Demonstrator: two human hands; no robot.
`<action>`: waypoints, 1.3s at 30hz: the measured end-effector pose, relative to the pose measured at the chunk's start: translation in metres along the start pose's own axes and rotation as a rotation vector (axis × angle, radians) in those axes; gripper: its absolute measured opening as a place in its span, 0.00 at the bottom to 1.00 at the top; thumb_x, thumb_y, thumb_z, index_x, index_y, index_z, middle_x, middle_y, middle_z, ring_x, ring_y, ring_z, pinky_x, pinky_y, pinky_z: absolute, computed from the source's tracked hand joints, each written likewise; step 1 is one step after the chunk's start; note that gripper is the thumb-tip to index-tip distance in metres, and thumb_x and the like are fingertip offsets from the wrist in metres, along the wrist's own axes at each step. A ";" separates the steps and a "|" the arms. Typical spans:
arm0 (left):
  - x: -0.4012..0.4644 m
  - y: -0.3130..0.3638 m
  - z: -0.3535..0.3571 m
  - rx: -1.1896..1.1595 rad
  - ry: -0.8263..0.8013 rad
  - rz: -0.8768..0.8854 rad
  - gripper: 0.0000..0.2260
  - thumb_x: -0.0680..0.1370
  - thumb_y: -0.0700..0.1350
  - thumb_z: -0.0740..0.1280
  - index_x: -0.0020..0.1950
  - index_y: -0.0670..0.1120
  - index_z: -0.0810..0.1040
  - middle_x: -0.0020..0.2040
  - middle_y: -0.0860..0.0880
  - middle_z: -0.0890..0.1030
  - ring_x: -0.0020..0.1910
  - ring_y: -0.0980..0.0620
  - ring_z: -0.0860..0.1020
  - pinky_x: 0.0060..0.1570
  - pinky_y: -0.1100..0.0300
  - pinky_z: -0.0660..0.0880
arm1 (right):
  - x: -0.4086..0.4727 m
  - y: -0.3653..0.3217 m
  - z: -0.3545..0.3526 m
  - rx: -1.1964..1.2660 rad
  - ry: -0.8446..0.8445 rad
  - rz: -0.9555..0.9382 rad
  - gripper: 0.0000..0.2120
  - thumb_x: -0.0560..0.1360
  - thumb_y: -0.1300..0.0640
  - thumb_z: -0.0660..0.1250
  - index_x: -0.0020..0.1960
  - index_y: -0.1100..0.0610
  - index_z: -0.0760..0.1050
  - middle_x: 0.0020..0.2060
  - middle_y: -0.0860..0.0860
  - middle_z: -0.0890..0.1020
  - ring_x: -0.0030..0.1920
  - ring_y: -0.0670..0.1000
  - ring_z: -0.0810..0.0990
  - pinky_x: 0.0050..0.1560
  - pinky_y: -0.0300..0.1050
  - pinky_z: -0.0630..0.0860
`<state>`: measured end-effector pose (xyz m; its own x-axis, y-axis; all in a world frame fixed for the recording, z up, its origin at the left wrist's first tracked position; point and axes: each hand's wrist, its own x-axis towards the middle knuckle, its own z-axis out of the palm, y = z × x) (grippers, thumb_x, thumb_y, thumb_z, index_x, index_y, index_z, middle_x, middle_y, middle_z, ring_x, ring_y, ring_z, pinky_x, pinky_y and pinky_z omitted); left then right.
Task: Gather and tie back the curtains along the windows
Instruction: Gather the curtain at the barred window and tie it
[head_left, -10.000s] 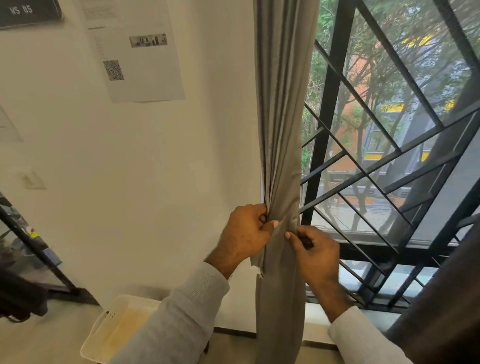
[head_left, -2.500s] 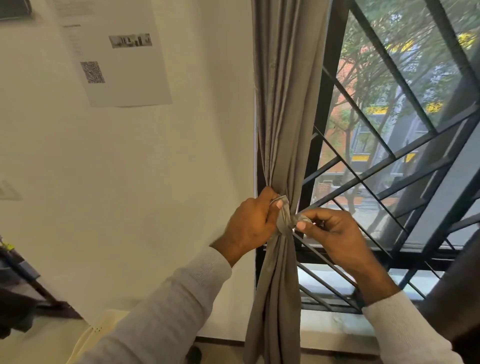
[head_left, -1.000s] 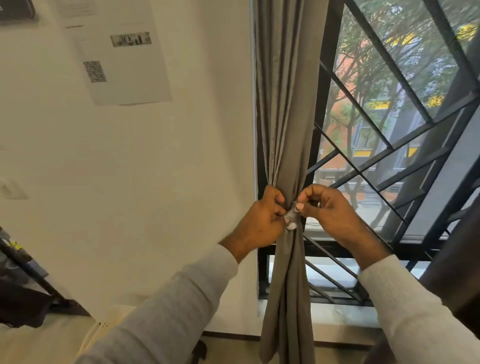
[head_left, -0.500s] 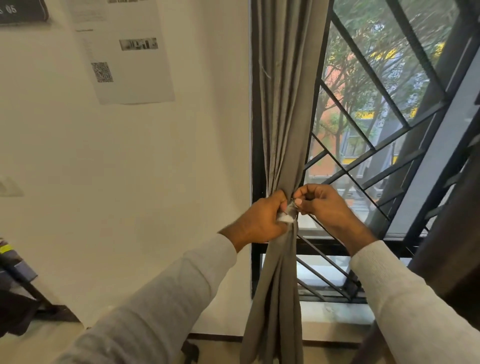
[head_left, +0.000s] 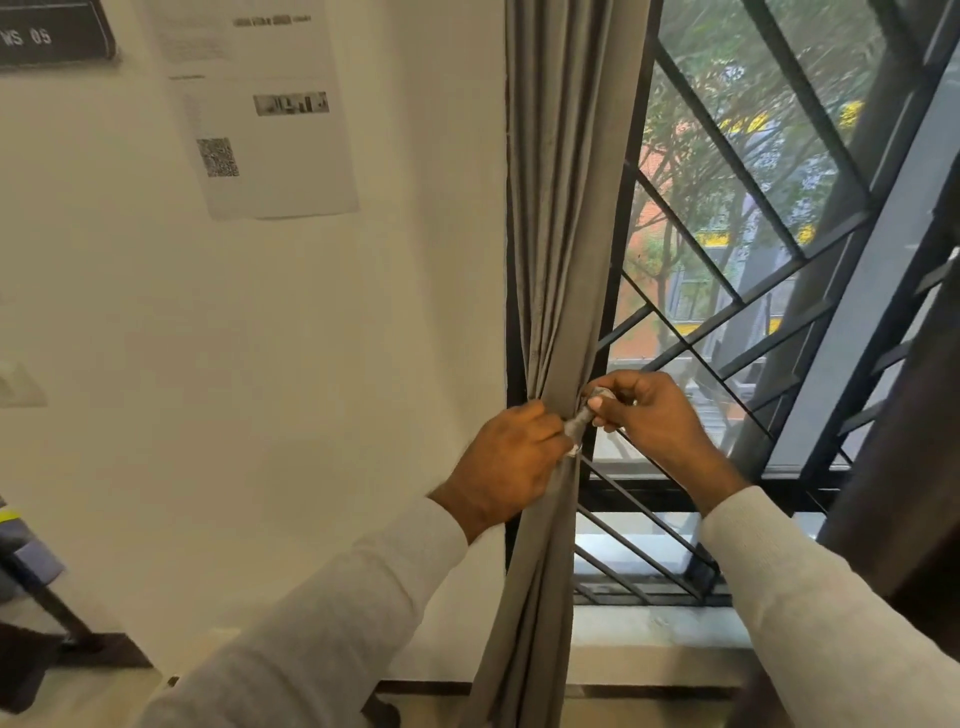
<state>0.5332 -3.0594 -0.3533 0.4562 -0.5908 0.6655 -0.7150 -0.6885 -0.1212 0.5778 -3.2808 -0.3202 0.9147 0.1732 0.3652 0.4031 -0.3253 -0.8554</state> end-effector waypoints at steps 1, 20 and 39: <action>-0.002 0.001 0.000 0.026 0.005 0.037 0.08 0.79 0.42 0.70 0.55 0.42 0.86 0.48 0.44 0.85 0.46 0.44 0.78 0.46 0.51 0.76 | 0.001 -0.002 0.003 -0.025 0.025 -0.010 0.05 0.79 0.65 0.73 0.51 0.58 0.86 0.38 0.51 0.87 0.38 0.46 0.85 0.40 0.39 0.81; -0.005 -0.025 -0.024 -0.392 -0.301 -0.176 0.05 0.80 0.47 0.73 0.49 0.46 0.85 0.45 0.51 0.83 0.45 0.51 0.81 0.52 0.47 0.82 | 0.024 -0.044 0.029 -0.293 0.052 0.137 0.04 0.77 0.62 0.76 0.45 0.56 0.82 0.36 0.53 0.85 0.35 0.48 0.83 0.39 0.45 0.79; 0.257 0.045 0.032 -0.306 -0.087 -0.340 0.14 0.73 0.57 0.65 0.36 0.47 0.75 0.31 0.49 0.77 0.35 0.45 0.79 0.37 0.47 0.80 | 0.008 0.022 -0.238 -0.415 0.313 0.206 0.20 0.73 0.50 0.81 0.36 0.63 0.77 0.26 0.55 0.79 0.25 0.46 0.78 0.32 0.50 0.77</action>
<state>0.6353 -3.2553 -0.2112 0.7251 -0.3952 0.5640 -0.6347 -0.7013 0.3246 0.6006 -3.5077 -0.2493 0.9152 -0.1965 0.3520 0.1352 -0.6731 -0.7271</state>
